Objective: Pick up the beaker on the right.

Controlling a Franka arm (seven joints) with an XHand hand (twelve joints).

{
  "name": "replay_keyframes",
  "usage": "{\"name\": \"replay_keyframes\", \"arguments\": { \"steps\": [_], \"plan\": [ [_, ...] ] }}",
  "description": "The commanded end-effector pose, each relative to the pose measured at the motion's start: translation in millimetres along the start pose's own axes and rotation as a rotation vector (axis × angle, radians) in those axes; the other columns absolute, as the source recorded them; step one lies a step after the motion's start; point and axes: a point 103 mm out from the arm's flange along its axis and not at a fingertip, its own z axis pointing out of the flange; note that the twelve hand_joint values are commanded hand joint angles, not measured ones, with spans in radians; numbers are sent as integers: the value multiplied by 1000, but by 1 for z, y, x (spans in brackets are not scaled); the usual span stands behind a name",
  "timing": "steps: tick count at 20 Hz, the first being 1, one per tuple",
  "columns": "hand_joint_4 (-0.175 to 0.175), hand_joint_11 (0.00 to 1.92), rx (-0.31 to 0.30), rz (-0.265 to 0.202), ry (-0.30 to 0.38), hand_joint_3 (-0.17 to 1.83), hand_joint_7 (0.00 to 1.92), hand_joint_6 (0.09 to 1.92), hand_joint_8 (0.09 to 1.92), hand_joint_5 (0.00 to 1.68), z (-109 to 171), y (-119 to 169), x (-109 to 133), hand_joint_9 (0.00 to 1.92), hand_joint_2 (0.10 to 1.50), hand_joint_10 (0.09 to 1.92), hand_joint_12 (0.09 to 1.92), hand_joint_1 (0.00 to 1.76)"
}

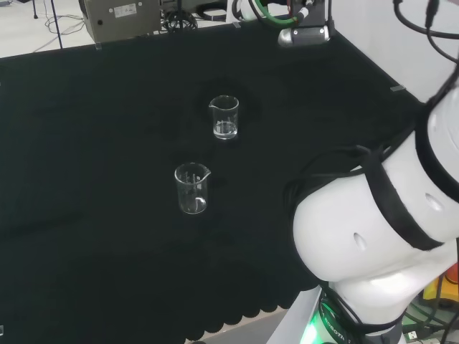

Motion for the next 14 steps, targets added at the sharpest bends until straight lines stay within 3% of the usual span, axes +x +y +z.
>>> {"name": "replay_keyframes", "arguments": {
  "steps": [1,9,14],
  "plan": [
    [-22,0,-24,-31,49,338,20,87,551,273,32,50,-7,119,1183,684,1317,118],
    [-28,0,-21,-106,162,314,101,87,590,303,88,78,-5,207,1168,707,1346,193],
    [-31,0,19,-142,220,272,219,87,653,356,116,97,-5,313,1059,718,1402,448]
  ]
}}
